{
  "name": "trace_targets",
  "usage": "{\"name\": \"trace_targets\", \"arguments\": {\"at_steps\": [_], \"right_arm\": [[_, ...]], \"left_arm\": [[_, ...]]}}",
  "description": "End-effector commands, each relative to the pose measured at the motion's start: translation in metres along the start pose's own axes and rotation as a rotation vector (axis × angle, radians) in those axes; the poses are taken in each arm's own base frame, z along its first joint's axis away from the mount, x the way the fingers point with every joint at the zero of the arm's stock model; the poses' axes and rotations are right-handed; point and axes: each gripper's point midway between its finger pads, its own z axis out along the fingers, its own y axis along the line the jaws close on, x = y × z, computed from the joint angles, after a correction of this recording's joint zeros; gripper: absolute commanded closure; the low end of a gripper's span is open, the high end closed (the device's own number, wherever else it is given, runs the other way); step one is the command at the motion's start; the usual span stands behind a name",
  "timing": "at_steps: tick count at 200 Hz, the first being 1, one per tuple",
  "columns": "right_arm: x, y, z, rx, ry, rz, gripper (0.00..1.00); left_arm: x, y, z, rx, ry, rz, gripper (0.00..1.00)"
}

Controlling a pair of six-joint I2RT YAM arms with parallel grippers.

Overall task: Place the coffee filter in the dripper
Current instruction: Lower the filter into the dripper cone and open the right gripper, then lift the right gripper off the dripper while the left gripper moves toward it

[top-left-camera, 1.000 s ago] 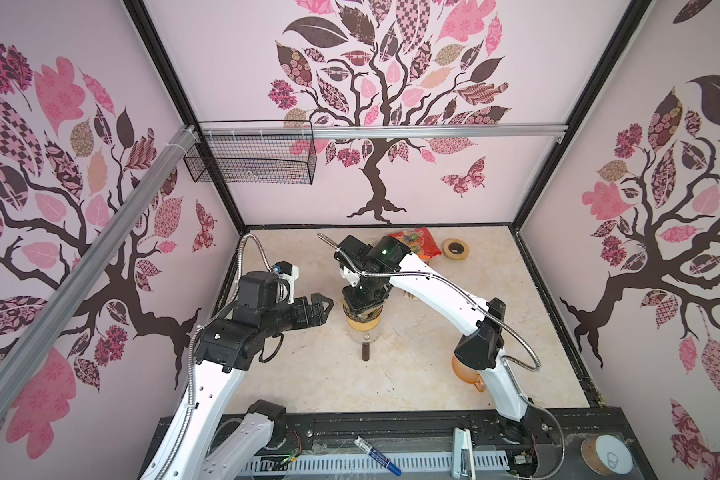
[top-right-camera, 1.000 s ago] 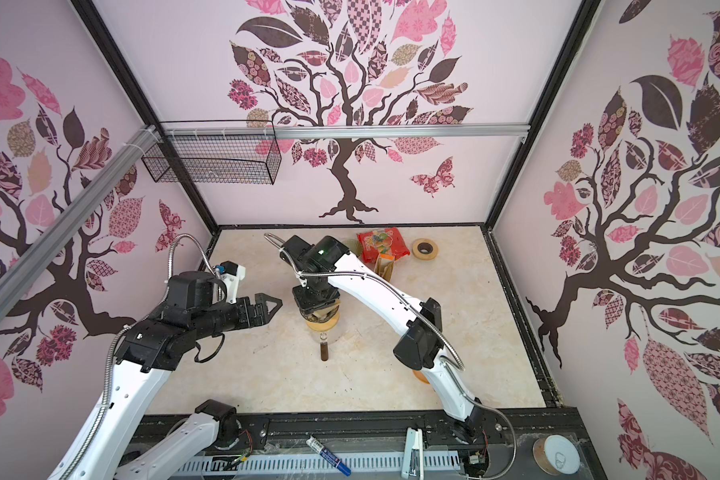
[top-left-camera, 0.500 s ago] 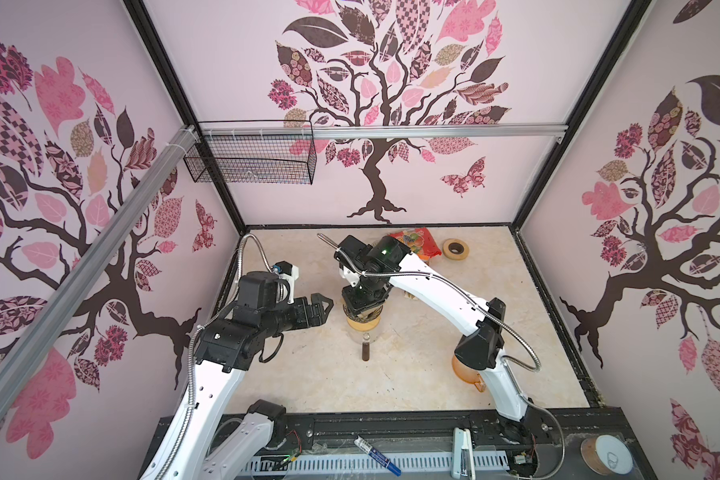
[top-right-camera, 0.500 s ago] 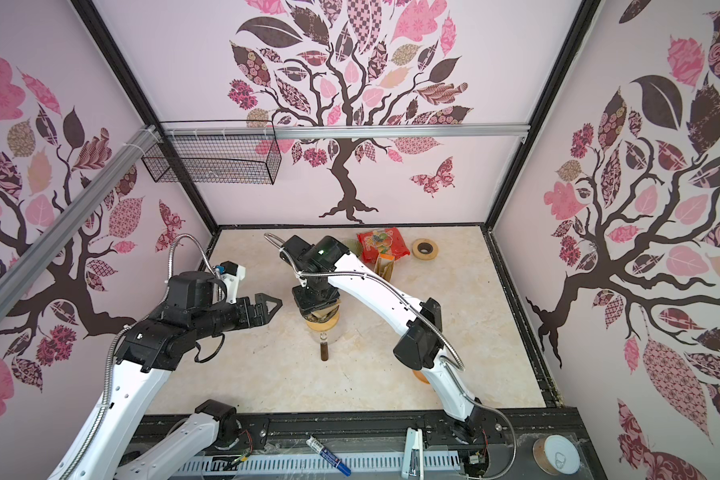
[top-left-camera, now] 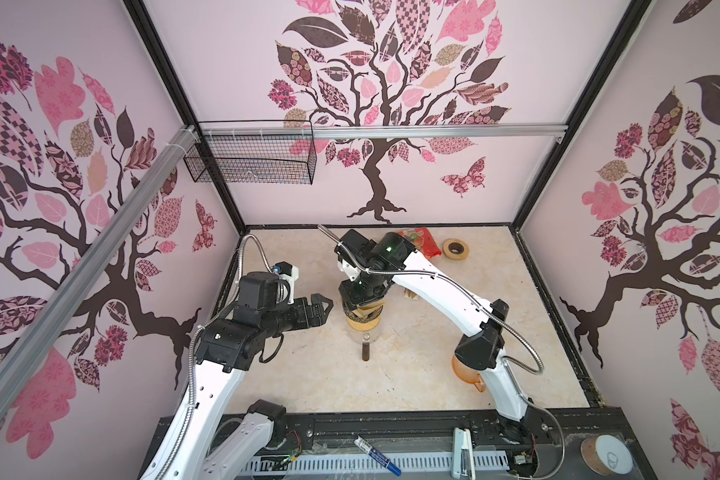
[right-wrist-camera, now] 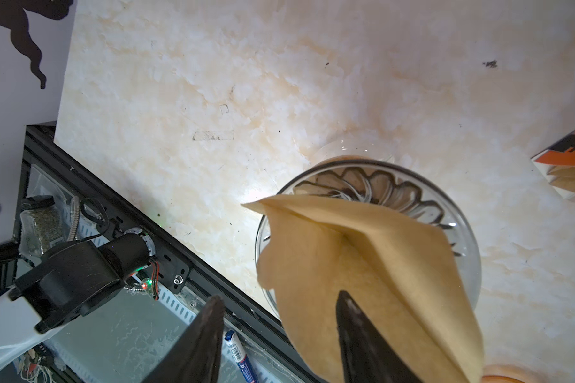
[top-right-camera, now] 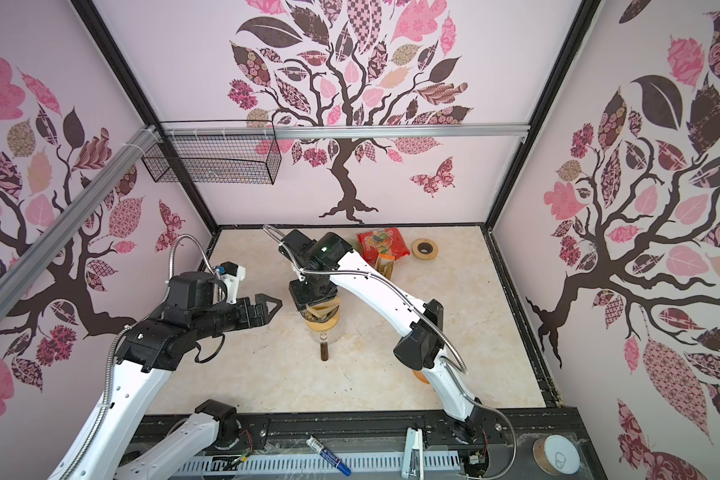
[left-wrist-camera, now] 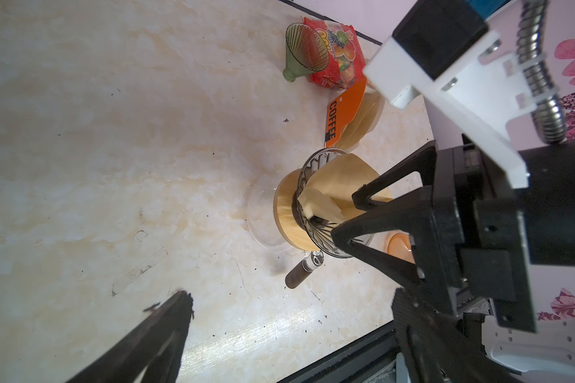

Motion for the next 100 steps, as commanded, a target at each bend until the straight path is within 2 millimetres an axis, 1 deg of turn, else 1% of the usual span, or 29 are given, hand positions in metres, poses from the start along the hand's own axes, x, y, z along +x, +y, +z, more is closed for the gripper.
{"name": "trace_targets", "arguments": {"at_steps": [1, 29, 46, 67, 80, 83, 100], "right_arm": [[-0.010, 0.004, -0.039, -0.022, -0.100, 0.000, 0.43], [-0.020, -0.012, -0.059, -0.002, -0.159, 0.031, 0.41], [-0.027, -0.027, -0.071, 0.006, -0.190, 0.063, 0.38], [-0.033, -0.047, -0.080, 0.033, -0.229, 0.084, 0.33], [-0.038, -0.059, -0.085, 0.035, -0.256, 0.100, 0.27], [-0.039, -0.061, -0.089, 0.035, -0.271, 0.102, 0.25], [-0.040, -0.080, -0.091, 0.058, -0.298, 0.124, 0.15]], "left_arm": [[0.004, 0.006, 0.001, -0.024, 0.006, -0.013, 0.03], [0.001, 0.005, 0.001, -0.030, 0.011, -0.030, 0.03], [-0.002, 0.000, 0.001, -0.009, 0.014, -0.038, 0.03], [-0.006, -0.005, 0.003, 0.008, 0.021, -0.054, 0.03], [-0.008, -0.007, 0.007, 0.016, 0.029, -0.070, 0.03], [-0.008, -0.007, 0.008, 0.017, 0.033, -0.073, 0.03], [-0.012, -0.011, 0.013, 0.030, 0.054, -0.078, 0.03]]}}
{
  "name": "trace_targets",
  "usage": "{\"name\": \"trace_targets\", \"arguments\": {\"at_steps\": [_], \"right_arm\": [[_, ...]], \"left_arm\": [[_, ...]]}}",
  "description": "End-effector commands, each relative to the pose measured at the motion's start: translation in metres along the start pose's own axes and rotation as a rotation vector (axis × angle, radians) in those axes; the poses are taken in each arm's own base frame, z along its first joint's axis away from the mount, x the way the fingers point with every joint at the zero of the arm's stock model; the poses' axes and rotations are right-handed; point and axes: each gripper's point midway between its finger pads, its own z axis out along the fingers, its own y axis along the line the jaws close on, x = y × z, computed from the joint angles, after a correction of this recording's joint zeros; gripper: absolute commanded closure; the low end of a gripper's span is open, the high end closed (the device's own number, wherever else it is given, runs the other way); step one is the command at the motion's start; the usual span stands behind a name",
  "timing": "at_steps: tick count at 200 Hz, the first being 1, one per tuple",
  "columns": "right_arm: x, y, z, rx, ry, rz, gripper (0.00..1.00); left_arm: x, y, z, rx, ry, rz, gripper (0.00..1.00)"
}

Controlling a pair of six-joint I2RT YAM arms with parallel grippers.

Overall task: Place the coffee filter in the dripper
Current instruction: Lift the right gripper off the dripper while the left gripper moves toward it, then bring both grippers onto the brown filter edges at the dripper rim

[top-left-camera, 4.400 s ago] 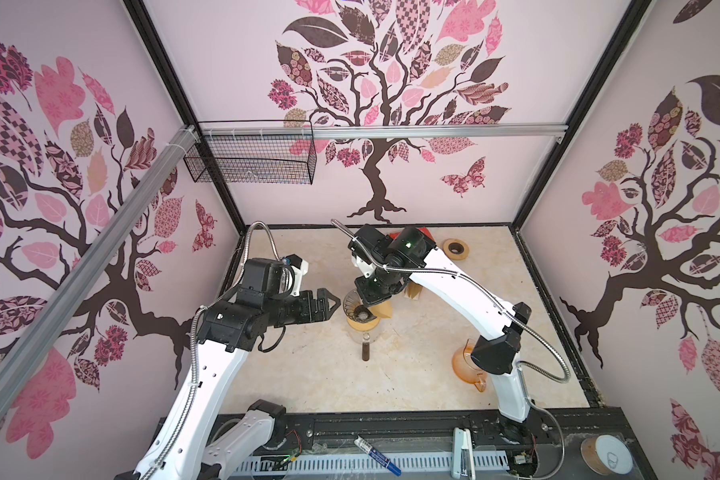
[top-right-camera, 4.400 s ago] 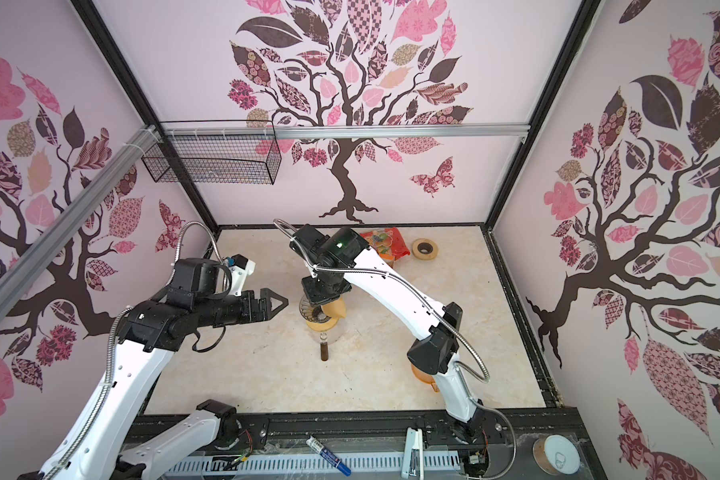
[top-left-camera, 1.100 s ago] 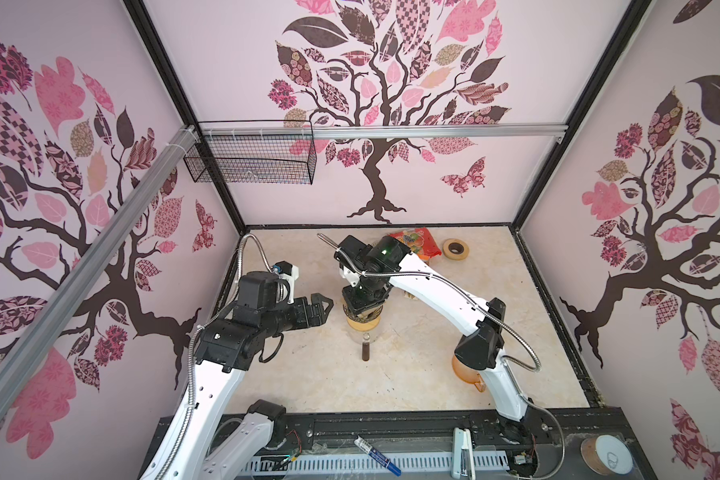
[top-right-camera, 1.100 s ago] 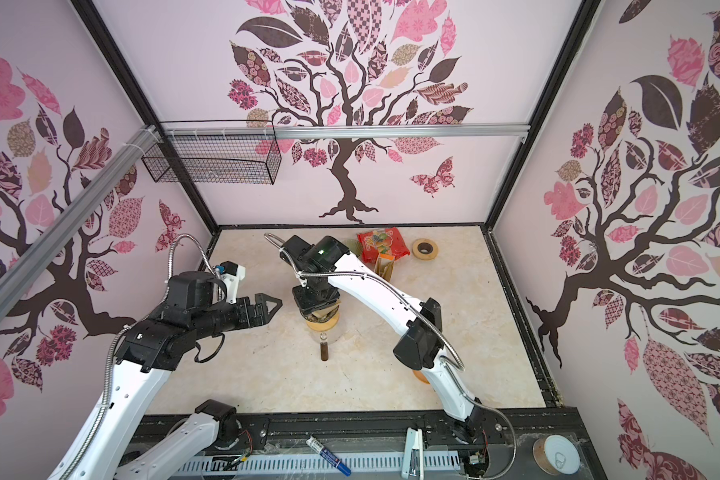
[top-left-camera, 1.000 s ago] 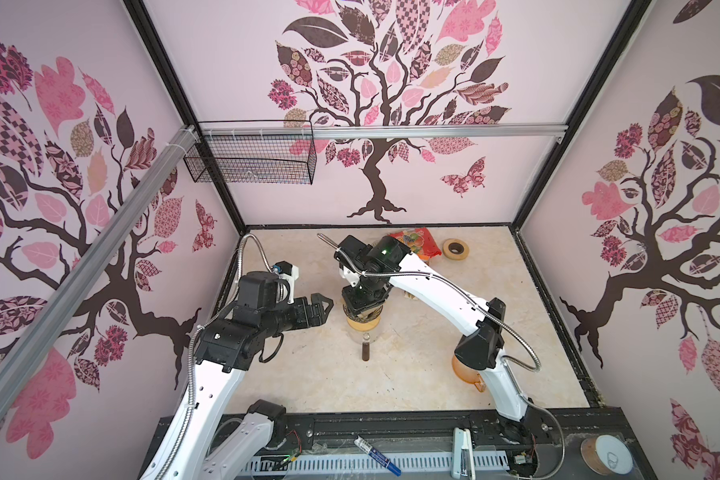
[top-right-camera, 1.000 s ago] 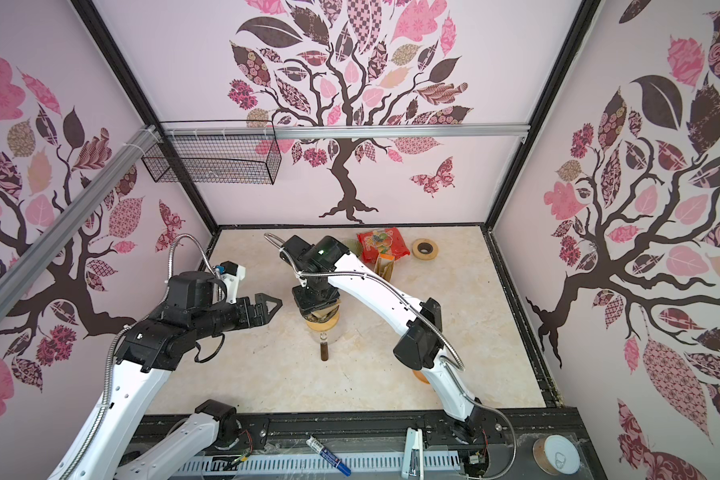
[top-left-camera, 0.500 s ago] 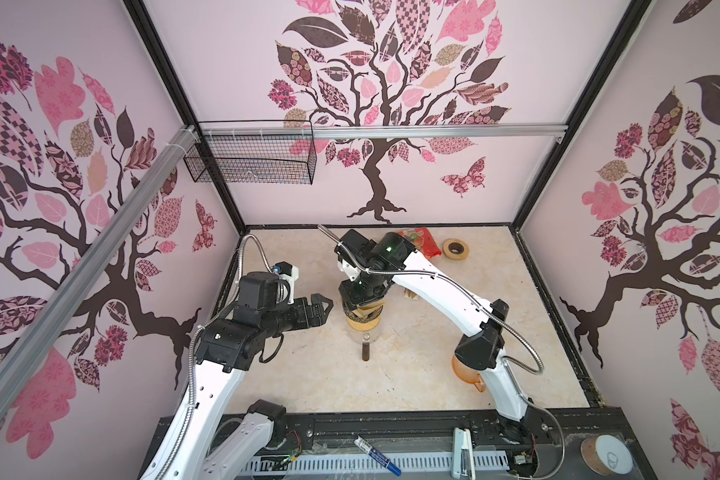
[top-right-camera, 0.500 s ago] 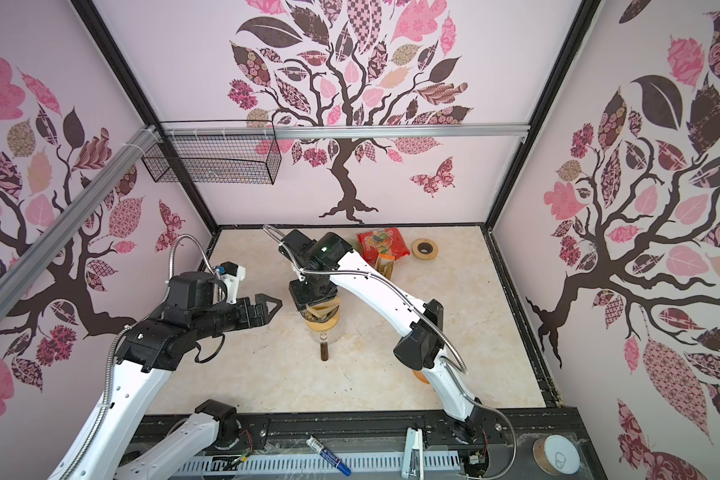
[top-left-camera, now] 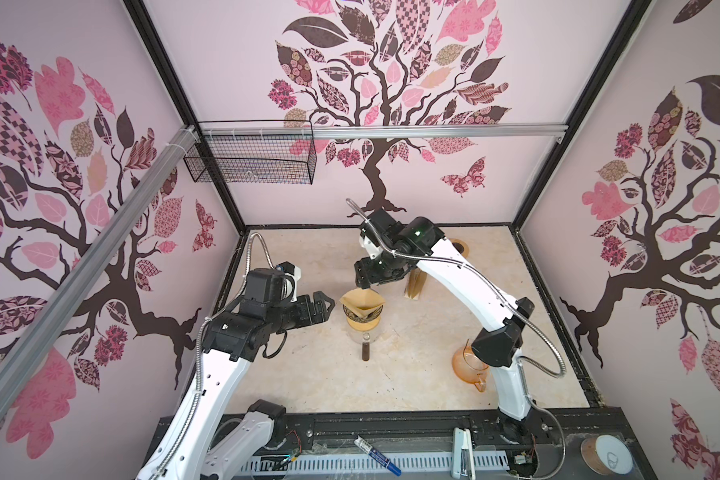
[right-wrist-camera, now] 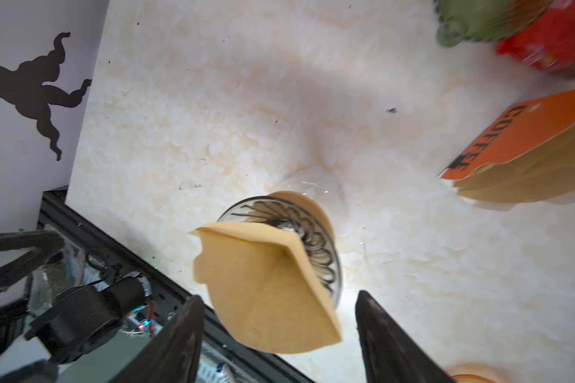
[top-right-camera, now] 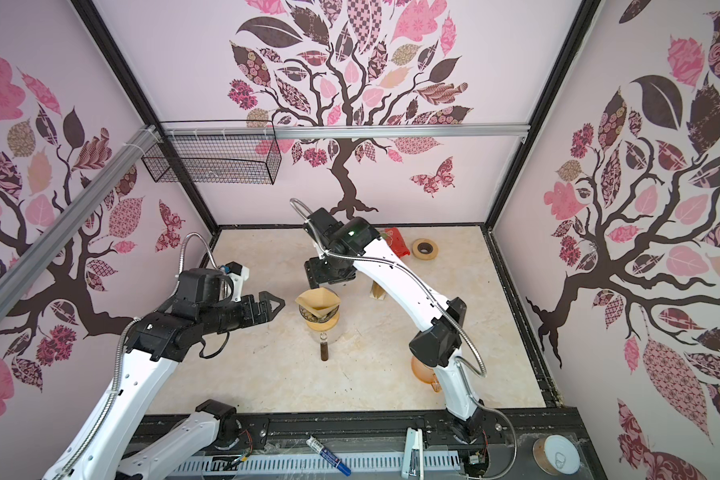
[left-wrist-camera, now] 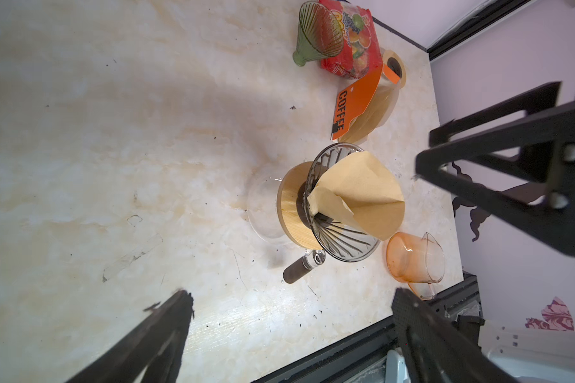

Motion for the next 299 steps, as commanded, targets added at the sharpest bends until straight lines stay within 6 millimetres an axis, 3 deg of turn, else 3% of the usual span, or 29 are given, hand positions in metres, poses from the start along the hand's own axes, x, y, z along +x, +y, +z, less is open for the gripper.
{"name": "trace_targets", "arguments": {"at_steps": [1, 16, 46, 101, 185, 299], "right_arm": [[-0.016, -0.017, -0.035, 0.002, -0.129, 0.007, 0.14], [-0.016, -0.024, -0.035, 0.014, -0.140, 0.007, 0.00], [-0.007, -0.029, -0.029, 0.014, -0.125, -0.015, 0.00], [0.018, -0.037, -0.011, 0.014, -0.073, -0.052, 0.00], [0.036, -0.040, 0.002, -0.001, -0.028, -0.087, 0.00], [0.030, -0.042, 0.022, 0.014, -0.018, -0.102, 0.00]], "left_arm": [[-0.016, -0.018, -0.005, 0.052, -0.017, -0.003, 0.03], [-0.019, -0.021, 0.003, 0.060, 0.019, -0.023, 0.03], [-0.014, -0.022, 0.033, 0.047, 0.118, -0.043, 0.03], [-0.013, -0.032, 0.058, -0.055, 0.173, -0.016, 0.03], [-0.016, -0.019, 0.069, -0.172, 0.204, -0.015, 0.03], [0.000, -0.003, 0.081, -0.232, 0.280, 0.012, 0.03]]}}
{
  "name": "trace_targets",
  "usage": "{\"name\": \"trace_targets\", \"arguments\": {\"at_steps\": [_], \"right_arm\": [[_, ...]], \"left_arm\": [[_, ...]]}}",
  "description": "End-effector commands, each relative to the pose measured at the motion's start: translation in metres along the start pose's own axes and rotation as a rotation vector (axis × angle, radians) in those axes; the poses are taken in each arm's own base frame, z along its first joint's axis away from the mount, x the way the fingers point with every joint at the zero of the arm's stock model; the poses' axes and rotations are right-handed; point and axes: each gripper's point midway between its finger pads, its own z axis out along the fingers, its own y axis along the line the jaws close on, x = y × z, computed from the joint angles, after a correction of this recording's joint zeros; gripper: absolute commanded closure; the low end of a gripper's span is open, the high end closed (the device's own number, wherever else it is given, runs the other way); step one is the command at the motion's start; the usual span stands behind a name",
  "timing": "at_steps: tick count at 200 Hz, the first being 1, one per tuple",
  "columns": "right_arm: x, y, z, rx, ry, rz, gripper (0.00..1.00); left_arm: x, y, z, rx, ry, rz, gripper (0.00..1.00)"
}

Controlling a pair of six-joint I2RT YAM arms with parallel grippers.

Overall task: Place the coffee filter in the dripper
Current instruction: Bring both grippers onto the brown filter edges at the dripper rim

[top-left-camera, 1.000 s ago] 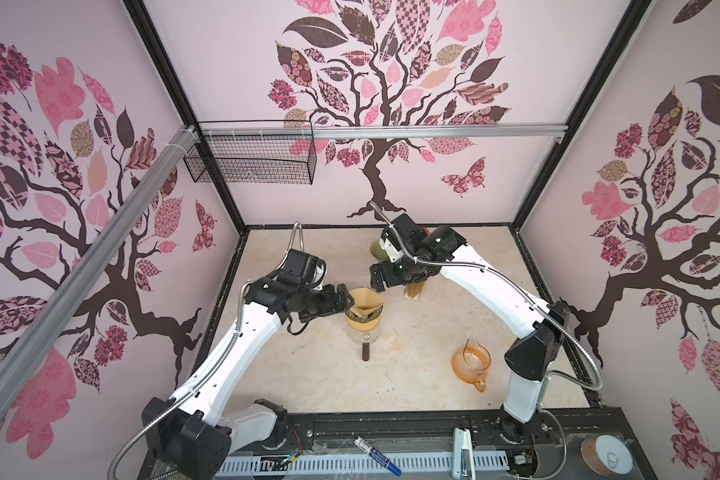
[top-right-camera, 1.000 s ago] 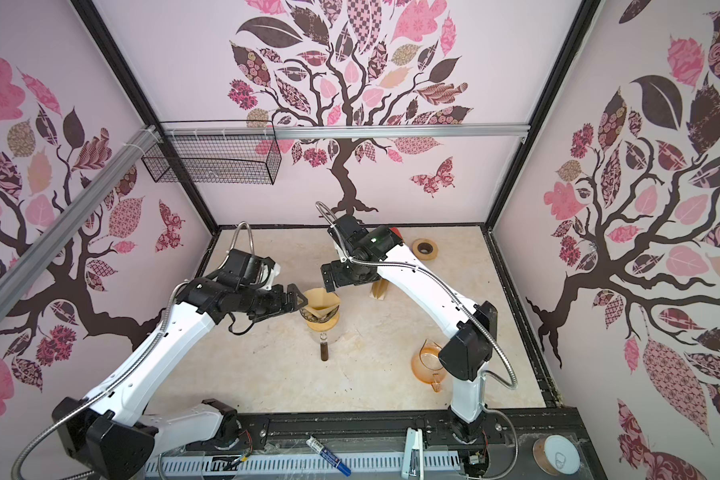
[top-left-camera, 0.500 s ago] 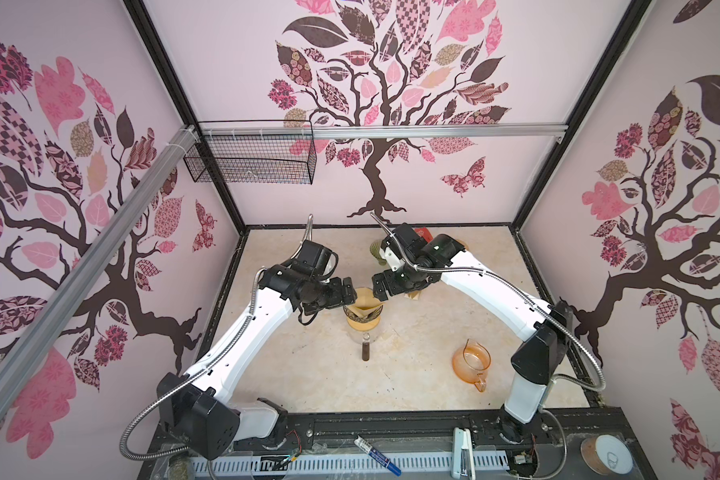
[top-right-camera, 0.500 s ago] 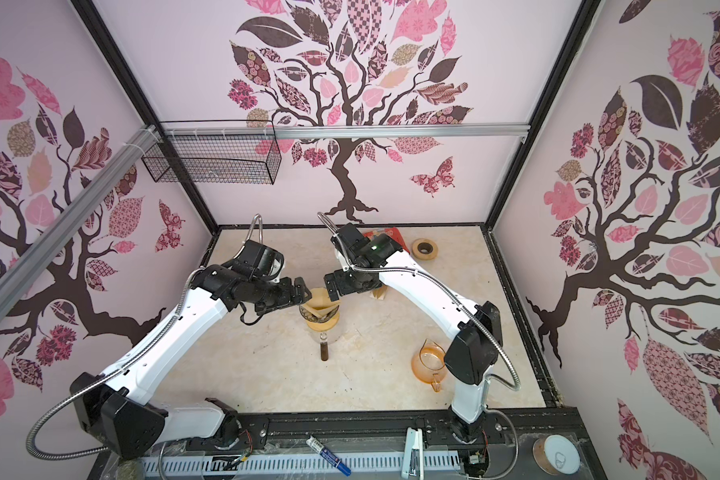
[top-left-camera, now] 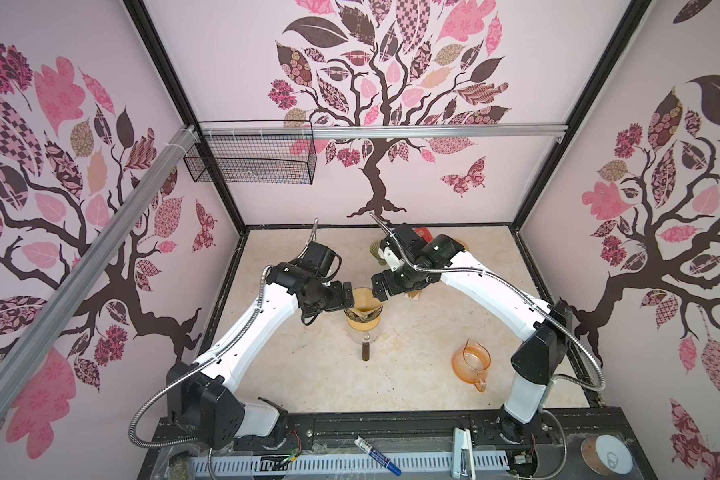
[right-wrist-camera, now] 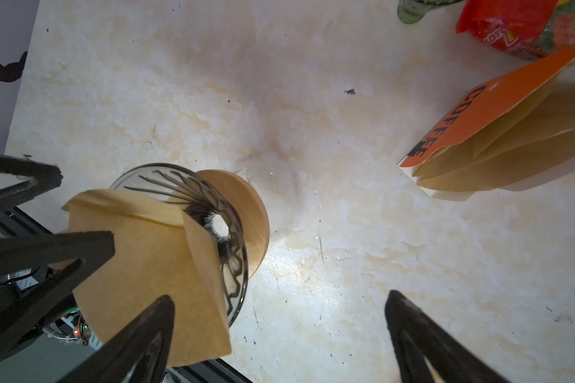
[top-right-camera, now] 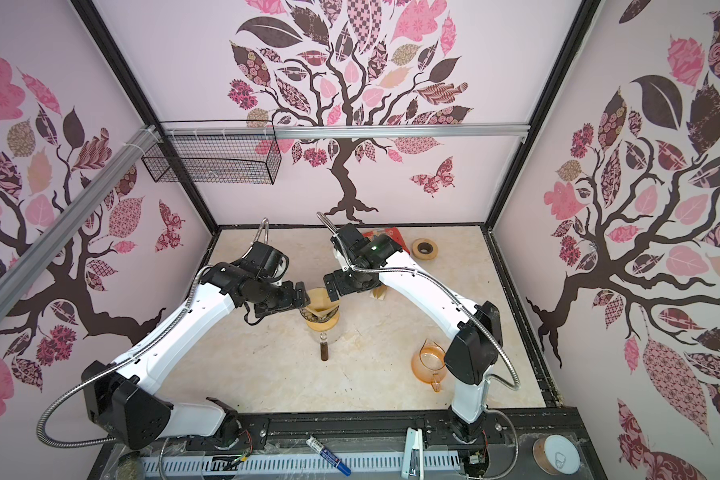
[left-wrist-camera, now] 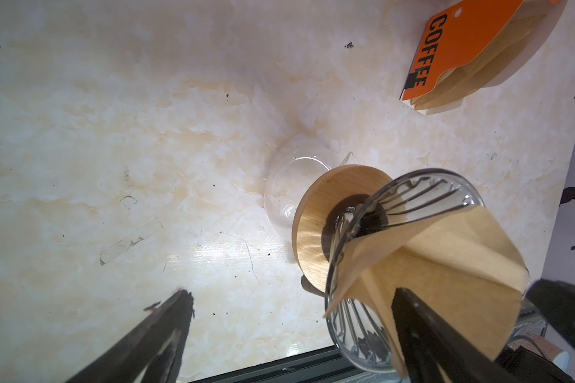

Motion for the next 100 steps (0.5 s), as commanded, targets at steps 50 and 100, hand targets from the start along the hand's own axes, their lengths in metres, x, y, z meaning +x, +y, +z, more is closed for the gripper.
{"name": "trace_targets", "arguments": {"at_steps": [50, 100], "right_arm": [[-0.005, 0.002, 0.008, -0.003, -0.009, -0.028, 0.00], [-0.004, -0.001, 0.017, 0.010, 0.003, -0.028, 0.00]], "left_arm": [[0.000, -0.002, 0.000, 0.005, 0.001, 0.025, 0.03], [0.002, 0.000, 0.003, -0.001, 0.015, 0.035, 0.03]]}}
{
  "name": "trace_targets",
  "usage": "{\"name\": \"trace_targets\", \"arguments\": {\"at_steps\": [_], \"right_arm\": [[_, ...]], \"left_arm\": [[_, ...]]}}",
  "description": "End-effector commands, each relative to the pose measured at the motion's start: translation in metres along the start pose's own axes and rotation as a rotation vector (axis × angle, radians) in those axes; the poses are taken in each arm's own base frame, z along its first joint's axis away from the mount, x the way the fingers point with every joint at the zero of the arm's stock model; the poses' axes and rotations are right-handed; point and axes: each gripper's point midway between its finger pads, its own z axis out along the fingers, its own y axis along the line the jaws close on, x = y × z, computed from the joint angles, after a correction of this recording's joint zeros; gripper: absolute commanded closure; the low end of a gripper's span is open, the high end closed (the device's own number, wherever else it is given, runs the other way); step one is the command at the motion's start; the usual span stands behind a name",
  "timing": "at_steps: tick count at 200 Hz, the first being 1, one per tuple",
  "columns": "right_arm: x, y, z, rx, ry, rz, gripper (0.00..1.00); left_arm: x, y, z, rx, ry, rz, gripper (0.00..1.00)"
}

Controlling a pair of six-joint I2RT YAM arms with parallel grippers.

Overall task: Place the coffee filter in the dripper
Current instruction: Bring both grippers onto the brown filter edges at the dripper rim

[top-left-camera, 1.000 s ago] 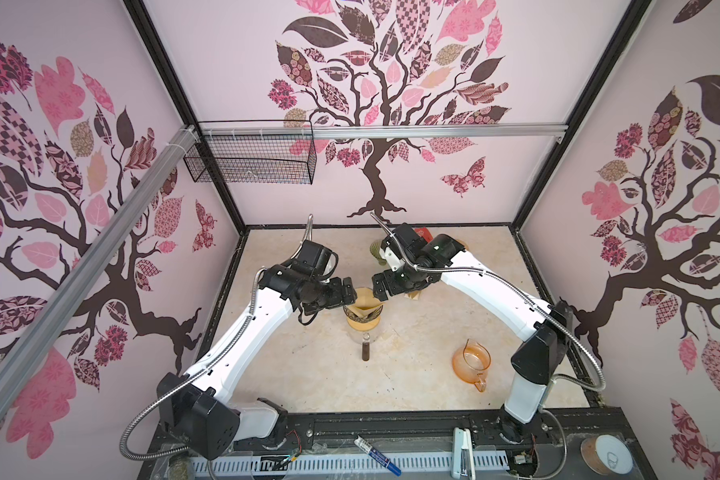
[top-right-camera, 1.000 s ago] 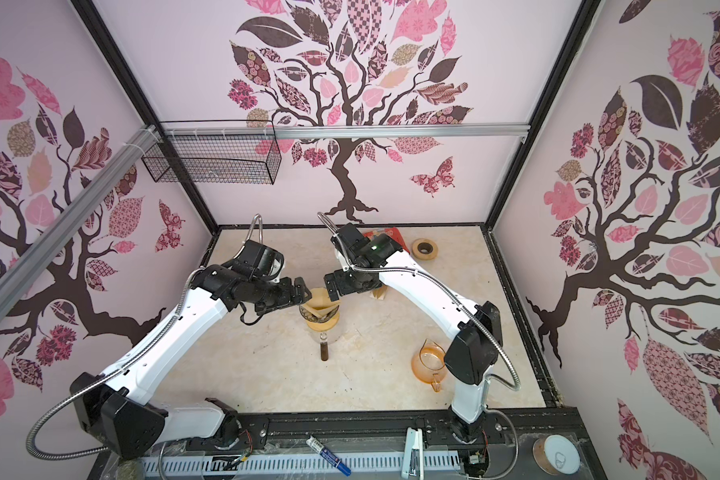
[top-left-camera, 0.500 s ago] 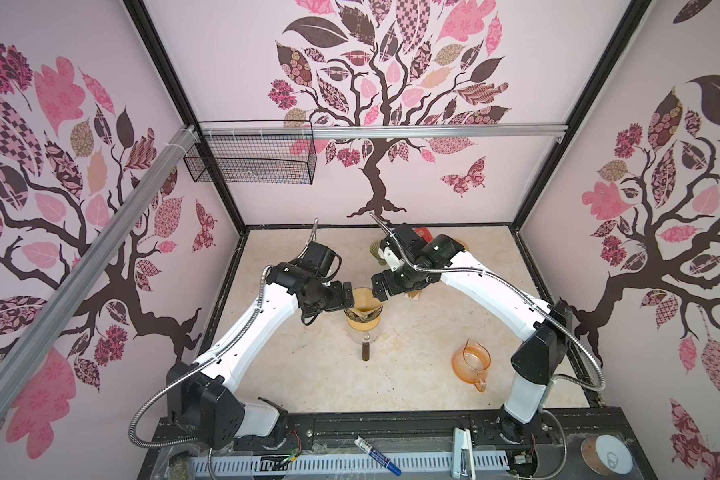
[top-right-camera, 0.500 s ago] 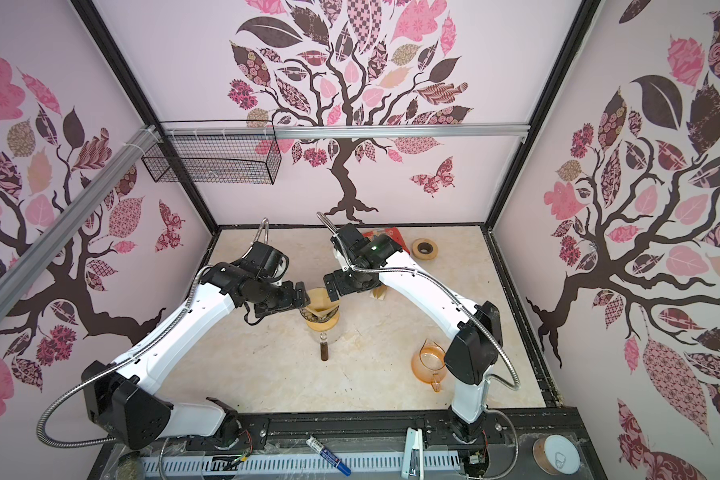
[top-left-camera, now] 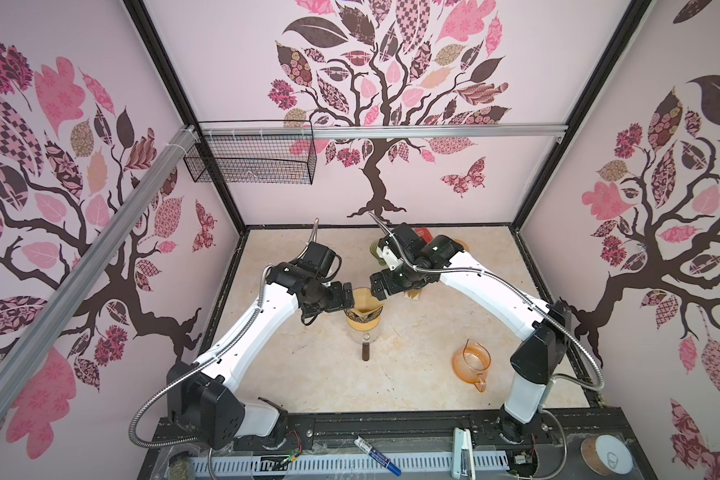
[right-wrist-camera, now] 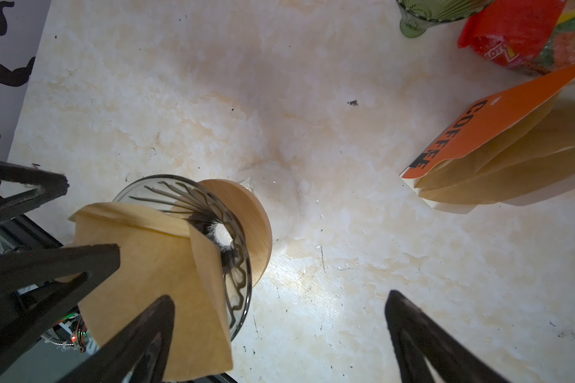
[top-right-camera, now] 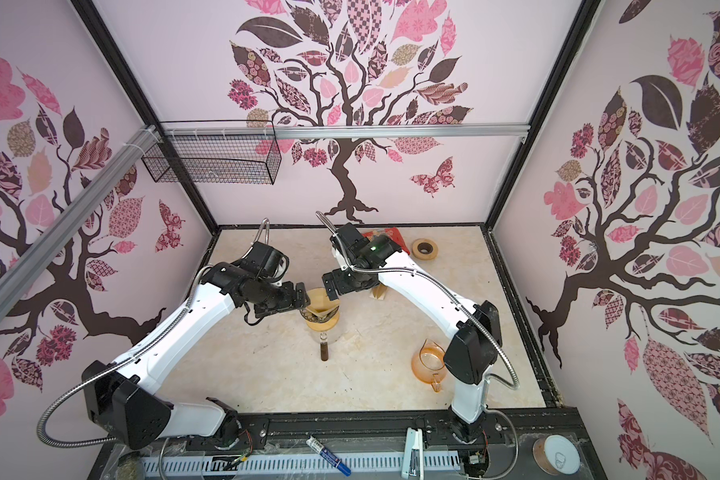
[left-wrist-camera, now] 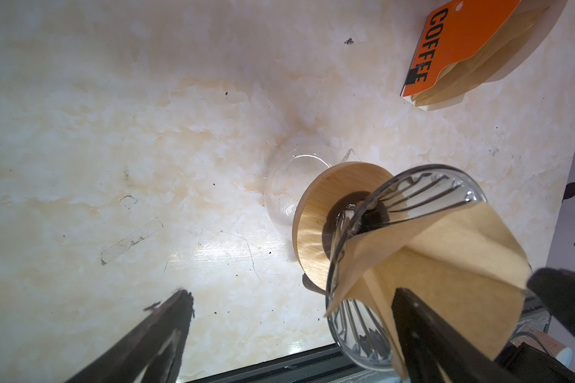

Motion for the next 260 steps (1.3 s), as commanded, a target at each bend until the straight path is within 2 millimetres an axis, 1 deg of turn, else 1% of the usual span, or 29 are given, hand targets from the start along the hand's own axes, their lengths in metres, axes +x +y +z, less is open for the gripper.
{"name": "trace_targets", "arguments": {"at_steps": [1, 65, 124, 191, 260], "right_arm": [[0.001, -0.002, 0.014, 0.015, 0.020, -0.016, 0.00], [0.006, -0.002, 0.023, 0.015, 0.046, -0.015, 0.00], [0.005, -0.008, 0.028, 0.047, 0.051, -0.021, 0.00], [0.012, -0.015, 0.039, 0.075, 0.079, -0.014, 0.00], [0.013, -0.015, 0.043, 0.077, 0.084, -0.007, 0.00]], "left_arm": [[0.001, 0.000, 0.002, -0.002, 0.009, 0.026, 0.03], [0.004, 0.002, 0.008, -0.008, 0.027, 0.040, 0.03], [0.007, 0.006, 0.012, -0.025, 0.043, 0.057, 0.03], [0.015, 0.013, 0.019, -0.051, 0.075, 0.074, 0.03], [0.020, 0.018, 0.028, -0.069, 0.102, 0.083, 0.03]]}}
